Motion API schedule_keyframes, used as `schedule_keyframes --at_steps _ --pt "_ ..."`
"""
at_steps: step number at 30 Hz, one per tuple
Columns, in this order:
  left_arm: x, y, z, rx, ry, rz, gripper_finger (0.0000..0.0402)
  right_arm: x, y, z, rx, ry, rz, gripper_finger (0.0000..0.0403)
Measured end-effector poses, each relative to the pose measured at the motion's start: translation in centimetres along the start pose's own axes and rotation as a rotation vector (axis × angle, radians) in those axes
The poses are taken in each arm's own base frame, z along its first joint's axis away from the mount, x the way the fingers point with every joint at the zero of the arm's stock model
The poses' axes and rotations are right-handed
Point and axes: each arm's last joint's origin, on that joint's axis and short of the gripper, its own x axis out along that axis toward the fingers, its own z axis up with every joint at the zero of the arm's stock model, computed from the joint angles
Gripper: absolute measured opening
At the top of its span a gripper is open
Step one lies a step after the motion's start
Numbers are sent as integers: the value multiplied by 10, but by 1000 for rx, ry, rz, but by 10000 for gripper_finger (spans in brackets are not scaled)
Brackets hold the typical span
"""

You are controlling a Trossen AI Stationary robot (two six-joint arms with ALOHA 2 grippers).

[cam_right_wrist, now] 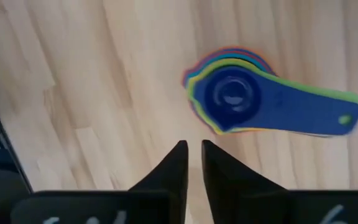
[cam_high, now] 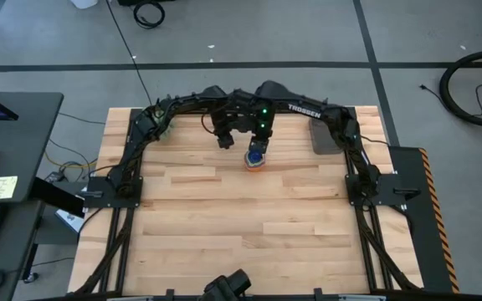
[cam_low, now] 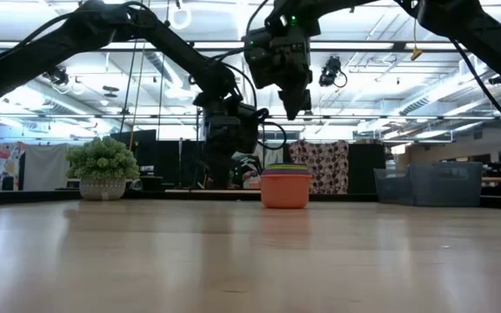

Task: Nest measuring cups in basket
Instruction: Put the nested measuring cups into the black bin

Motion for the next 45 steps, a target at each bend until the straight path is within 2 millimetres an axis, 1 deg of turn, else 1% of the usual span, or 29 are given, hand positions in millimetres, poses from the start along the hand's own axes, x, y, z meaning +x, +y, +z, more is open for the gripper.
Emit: schedule_keyframes --at_steps 4,7,13,16,21,29,32,36,42,45 --pt "0 0 0 1 0 0 109 5 12 3 -94 -8 4 75" --pt "0 0 0 1 0 0 109 8 19 5 -124 -20 -1 95" --pt "0 0 0 1 0 0 109 15 34 10 -208 -28 -150 139" --pt "0 0 0 1 0 0 109 17 38 11 -239 -20 -195 154" --pt "0 0 0 0 -1 1 109 18 41 9 -240 -5 -165 156" --pt "-1 1 -1 -73 1 0 109 17 40 8 -235 4 -162 156" --pt "-1 2 0 -69 -6 10 109 17 40 8 -234 3 -164 155" --pt "0 3 3 -54 -13 74 109 17 40 8 -235 3 -164 156" --pt "0 3 2 -9 4 77 105 17 39 1 -214 70 -157 153" --pt "-3 2 1 -13 12 74 103 16 38 2 -216 63 -140 153"
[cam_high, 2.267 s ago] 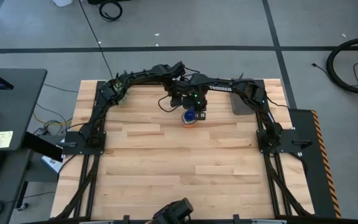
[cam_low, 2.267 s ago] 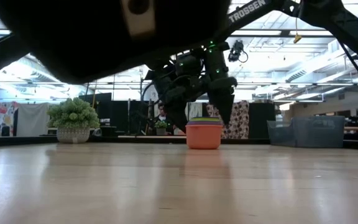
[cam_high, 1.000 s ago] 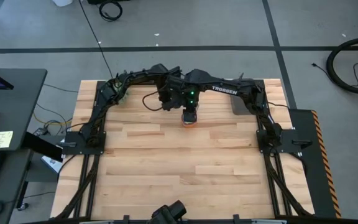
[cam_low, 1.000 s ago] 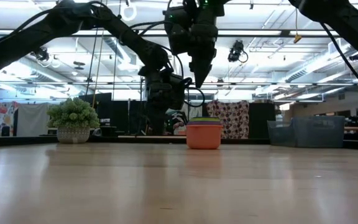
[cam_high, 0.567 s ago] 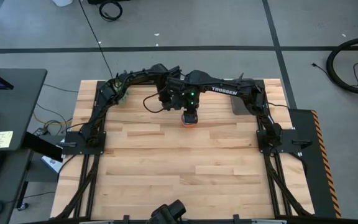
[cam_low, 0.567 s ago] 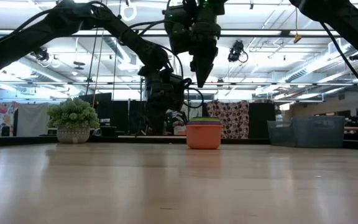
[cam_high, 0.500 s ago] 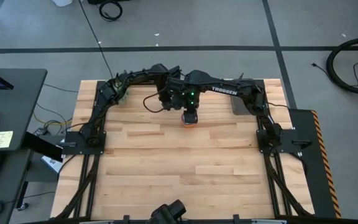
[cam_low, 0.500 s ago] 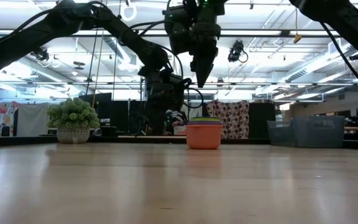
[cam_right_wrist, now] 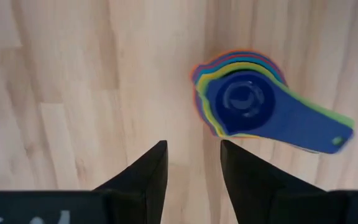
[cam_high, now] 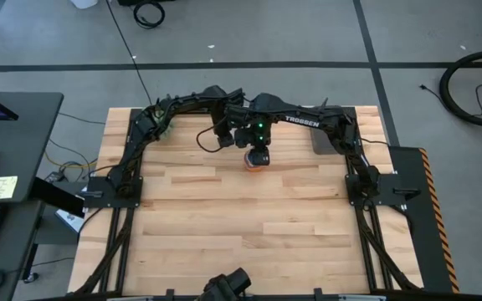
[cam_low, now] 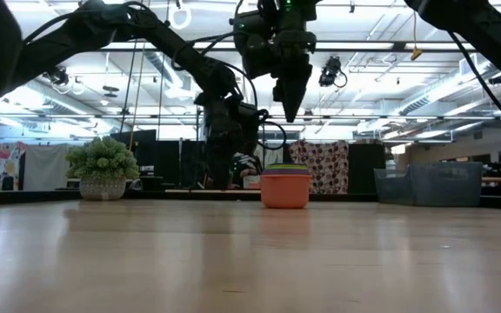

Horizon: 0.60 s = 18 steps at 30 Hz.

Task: Nest measuring cups in basket
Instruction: Put the nested measuring cups into the black bin

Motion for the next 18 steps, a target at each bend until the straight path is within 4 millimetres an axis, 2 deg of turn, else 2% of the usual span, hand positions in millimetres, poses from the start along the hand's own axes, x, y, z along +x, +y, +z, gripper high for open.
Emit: schedule_keyframes --at_steps 3,9,18 --pt "-6 -1 1 0 0 0 103 0 0 0 -45 -14 35 153" --pt "-23 -5 6 41 0 39 103 14 -1 4 -151 -24 26 152" --pt "-29 -3 7 42 -4 67 103 37 -7 5 -183 -7 17 158"
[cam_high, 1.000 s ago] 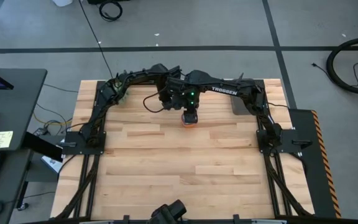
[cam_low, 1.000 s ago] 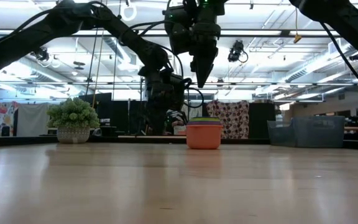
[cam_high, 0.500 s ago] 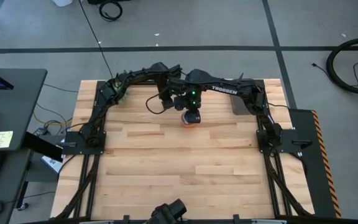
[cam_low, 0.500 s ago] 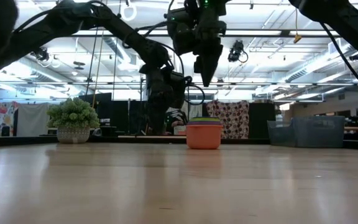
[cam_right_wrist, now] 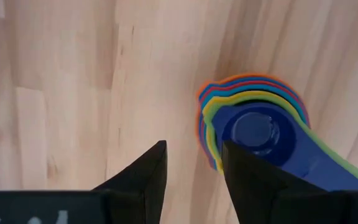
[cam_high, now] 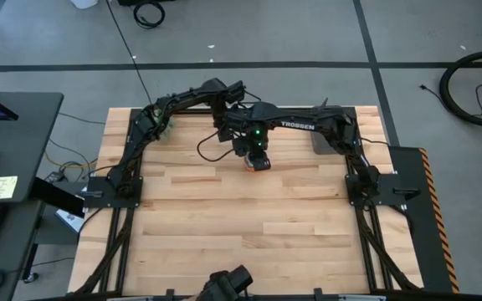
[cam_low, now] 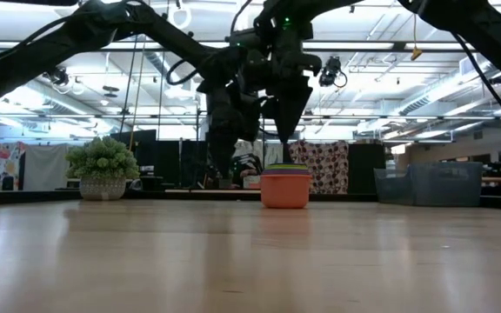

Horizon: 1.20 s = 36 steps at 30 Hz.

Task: Nest measuring cups in basket
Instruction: Put the nested measuring cups into the black bin

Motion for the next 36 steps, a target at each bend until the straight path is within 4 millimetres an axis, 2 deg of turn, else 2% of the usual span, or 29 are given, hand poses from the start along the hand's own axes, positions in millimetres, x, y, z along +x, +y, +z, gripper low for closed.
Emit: schedule_keyframes --at_steps 6,17,28,36 --pt "0 1 0 -1 0 0 103 8 -3 -2 6 28 -32 175" --pt "0 0 0 -2 1 -1 103 8 -4 2 -5 -10 -47 219" --pt "0 0 -1 -3 3 -2 103 9 -3 2 -7 -12 -46 220" --pt "0 0 -1 -3 3 -2 103 35 -6 -6 9 48 -19 220"
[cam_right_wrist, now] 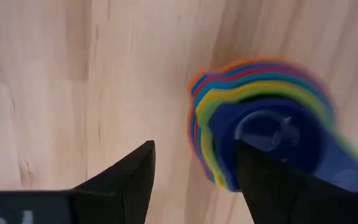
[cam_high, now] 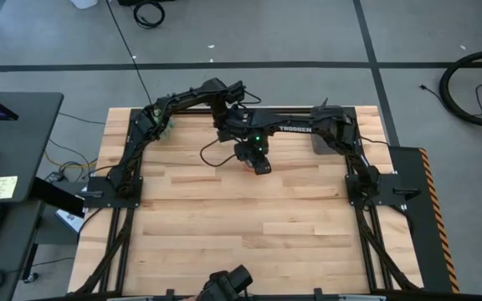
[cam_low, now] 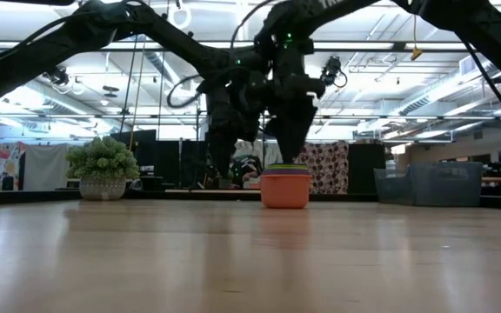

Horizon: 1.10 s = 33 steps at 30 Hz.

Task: Nest measuring cups in basket
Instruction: Put the nested measuring cups into the black bin

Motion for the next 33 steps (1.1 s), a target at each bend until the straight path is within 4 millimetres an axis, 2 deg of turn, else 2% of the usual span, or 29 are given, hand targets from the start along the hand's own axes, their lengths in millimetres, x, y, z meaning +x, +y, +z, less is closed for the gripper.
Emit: schedule_keyframes --at_steps 7,12,33 --pt "0 0 0 0 0 0 103 18 -2 -5 5 24 2 219" --pt "0 0 0 0 0 0 103 23 -3 -6 0 14 -19 220" --pt "0 0 -1 -8 6 -6 103 26 -10 7 -29 -112 -78 217"
